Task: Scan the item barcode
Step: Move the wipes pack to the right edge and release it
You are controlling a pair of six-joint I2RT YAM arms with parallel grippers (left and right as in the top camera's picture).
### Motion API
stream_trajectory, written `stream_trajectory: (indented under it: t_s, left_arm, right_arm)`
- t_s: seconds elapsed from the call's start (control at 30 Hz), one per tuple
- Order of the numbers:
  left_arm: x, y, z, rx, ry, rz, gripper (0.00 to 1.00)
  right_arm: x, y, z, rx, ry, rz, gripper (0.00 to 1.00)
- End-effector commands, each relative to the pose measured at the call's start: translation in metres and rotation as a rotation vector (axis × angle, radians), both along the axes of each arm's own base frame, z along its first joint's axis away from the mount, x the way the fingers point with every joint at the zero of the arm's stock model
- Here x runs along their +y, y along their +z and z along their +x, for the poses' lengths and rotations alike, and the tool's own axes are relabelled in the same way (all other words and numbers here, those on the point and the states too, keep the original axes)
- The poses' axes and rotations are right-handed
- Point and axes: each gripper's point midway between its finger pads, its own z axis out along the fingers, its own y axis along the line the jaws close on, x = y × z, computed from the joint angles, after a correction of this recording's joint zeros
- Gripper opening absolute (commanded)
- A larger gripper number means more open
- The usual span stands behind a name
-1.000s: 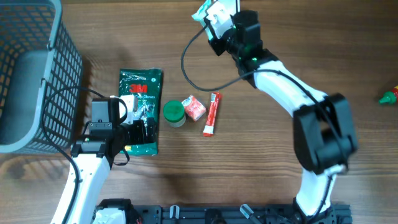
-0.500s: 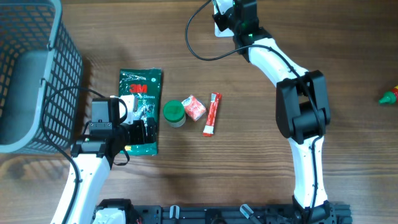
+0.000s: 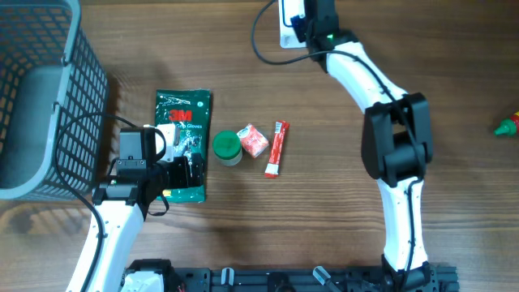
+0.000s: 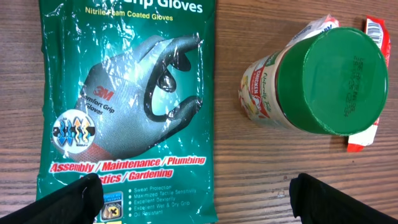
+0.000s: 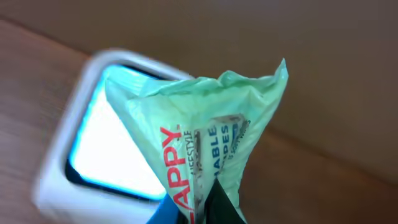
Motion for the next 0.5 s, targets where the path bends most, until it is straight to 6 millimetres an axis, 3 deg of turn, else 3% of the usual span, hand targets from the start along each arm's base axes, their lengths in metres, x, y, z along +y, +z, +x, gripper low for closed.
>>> stream_trajectory:
  t_s: [0.0,0.13,0.17,0.3,0.47]
  left_arm:
    - [0.002,0.000,0.001,0.001,0.017,-0.003,1.00]
    - [0.002,0.000,0.001,0.001,0.017,-0.003,1.00]
    - [0.002,0.000,0.001,0.001,0.017,-0.003,1.00]
    - [0.002,0.000,0.001,0.001,0.017,-0.003,1.00]
    - [0.002,0.000,0.001,0.001,0.017,-0.003,1.00]
  right_arm:
    - [-0.080,0.066,-0.009,-0.035,-0.275,0.145,0.04]
    - [-0.201,0.021,-0.049,0.179,-0.567,0.179,0.04]
    - [-0.219,0.014,-0.057,0.204,-0.606,0.182,0.04]
    - [-0.328,-0.023,-0.092,0.258,-0.804,0.192,0.07]
    - [-0.429,-0.064,-0.140,0.275,-1.061,0.271,0.15]
